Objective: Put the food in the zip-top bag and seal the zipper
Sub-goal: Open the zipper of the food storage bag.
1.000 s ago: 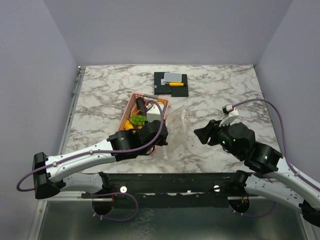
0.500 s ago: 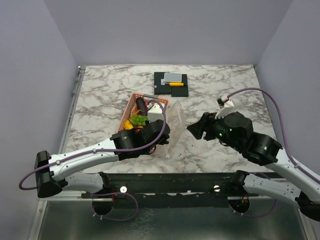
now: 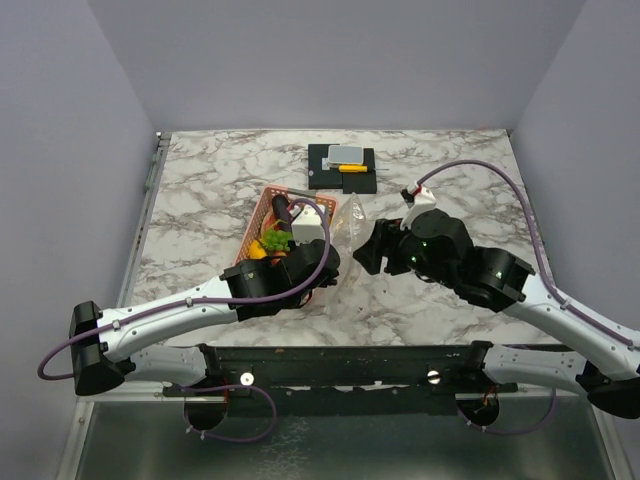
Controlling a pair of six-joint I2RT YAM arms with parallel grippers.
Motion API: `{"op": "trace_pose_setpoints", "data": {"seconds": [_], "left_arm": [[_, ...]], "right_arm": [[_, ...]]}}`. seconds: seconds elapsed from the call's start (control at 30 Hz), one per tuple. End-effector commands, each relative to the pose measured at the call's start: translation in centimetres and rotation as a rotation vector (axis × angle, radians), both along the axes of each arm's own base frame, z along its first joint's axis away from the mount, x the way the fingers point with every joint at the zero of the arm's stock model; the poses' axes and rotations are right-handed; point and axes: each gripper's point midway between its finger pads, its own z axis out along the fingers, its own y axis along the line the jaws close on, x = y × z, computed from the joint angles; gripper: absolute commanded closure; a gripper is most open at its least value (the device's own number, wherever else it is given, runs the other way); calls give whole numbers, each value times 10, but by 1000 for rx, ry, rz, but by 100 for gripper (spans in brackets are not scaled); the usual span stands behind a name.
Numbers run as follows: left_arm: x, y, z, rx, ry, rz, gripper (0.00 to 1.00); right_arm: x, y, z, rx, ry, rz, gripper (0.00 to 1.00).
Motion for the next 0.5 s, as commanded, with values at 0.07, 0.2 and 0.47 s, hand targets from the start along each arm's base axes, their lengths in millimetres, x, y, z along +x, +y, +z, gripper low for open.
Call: {"op": "trace_pose_setpoints", "data": {"seconds": [0.07, 0.2, 0.47], "left_arm": [[5, 1, 14, -37, -25, 49, 100], [5, 2, 16, -50, -27, 60, 100], [5, 2, 11, -74, -22, 76, 100]], "right_arm": [[5, 8, 11, -55, -31, -37, 31], [9, 11, 7, -115, -42, -76, 31], [17, 22, -2, -221, -62, -131, 33]]}}
